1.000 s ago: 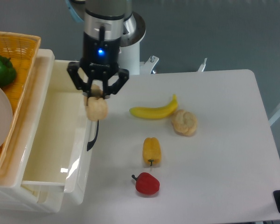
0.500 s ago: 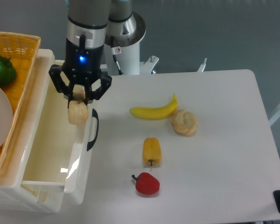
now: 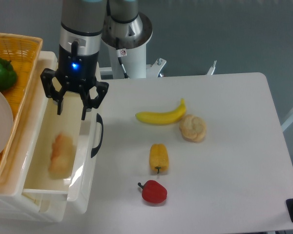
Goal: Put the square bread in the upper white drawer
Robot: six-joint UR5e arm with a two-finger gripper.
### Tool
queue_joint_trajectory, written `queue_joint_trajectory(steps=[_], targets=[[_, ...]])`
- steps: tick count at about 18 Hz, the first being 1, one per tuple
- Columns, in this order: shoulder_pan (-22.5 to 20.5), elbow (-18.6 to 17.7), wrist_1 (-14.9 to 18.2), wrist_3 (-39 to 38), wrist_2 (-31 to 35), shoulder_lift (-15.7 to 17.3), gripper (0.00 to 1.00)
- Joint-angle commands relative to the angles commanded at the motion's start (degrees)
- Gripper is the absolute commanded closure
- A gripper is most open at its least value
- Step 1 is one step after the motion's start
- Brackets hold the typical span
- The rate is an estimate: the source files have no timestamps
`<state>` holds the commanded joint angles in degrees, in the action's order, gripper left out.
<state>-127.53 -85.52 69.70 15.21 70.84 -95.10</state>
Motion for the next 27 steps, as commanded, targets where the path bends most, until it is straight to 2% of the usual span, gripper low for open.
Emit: queue_joint_trajectory(steps=[4, 5, 6, 7, 11, 20, 24, 27], targets=[[-0.1, 0.1, 0.0, 0.3, -0.2, -0.1, 0.39], [-0.1, 0.1, 0.0, 0.5, -0.1, -0.3, 0.36], [-0.8, 0.1, -0.1, 1.0, 0.3, -0.9, 0.05], [-1.4, 0.0, -0.1, 1.1, 0.3, -1.0, 0.01], [-4.7, 0.1, -0.2, 1.9, 0.4, -1.1, 0.00], [-12.1, 0.0, 0.3, 16.6, 1.2, -1.1, 0.00], [-14.4, -0.1, 3.0, 24.5, 5.1, -1.0, 0.00], [-15.6, -1.1, 3.2, 26.5, 8.2, -1.1, 0.00]])
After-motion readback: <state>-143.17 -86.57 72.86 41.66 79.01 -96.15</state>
